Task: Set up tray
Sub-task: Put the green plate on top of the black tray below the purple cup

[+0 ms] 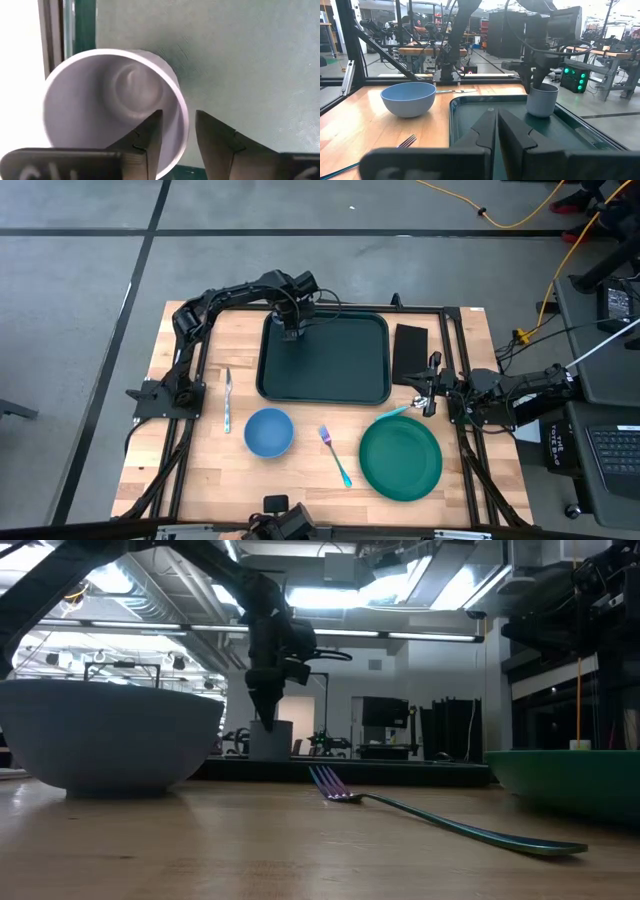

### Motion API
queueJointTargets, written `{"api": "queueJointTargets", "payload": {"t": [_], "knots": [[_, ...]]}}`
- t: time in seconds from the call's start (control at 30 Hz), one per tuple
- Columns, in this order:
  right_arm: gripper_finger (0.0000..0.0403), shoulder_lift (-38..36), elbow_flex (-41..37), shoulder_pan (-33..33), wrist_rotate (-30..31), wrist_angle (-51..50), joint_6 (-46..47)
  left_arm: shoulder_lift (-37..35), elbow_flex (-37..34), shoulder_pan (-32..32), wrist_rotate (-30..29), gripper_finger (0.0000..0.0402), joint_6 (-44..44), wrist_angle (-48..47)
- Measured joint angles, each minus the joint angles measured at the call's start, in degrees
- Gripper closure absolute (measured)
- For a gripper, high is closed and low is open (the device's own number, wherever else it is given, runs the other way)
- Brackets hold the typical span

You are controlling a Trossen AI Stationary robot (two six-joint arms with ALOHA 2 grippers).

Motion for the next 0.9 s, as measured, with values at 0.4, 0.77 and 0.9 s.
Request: {"api": "queueJointTargets", "payload": {"t": [0.4, 0.77, 0.9], "knots": [[0.0377, 0.0, 0.0, 0.0, 0.0, 0.0, 0.0, -2.7, 0.0, -0.3, -1.1, 0.026, 0.3, -0.2], [0.0377, 0.0, 0.0, 0.0, 0.0, 0.0, -0.3, -10.4, 0.0, -3.5, -4.3, 0.0264, 0.9, -2.7], [0.0377, 0.0, 0.0, 0.0, 0.0, 0.0, -0.3, -13.5, 0.0, -5.8, -6.0, 0.0274, 0.7, -2.7]]}}
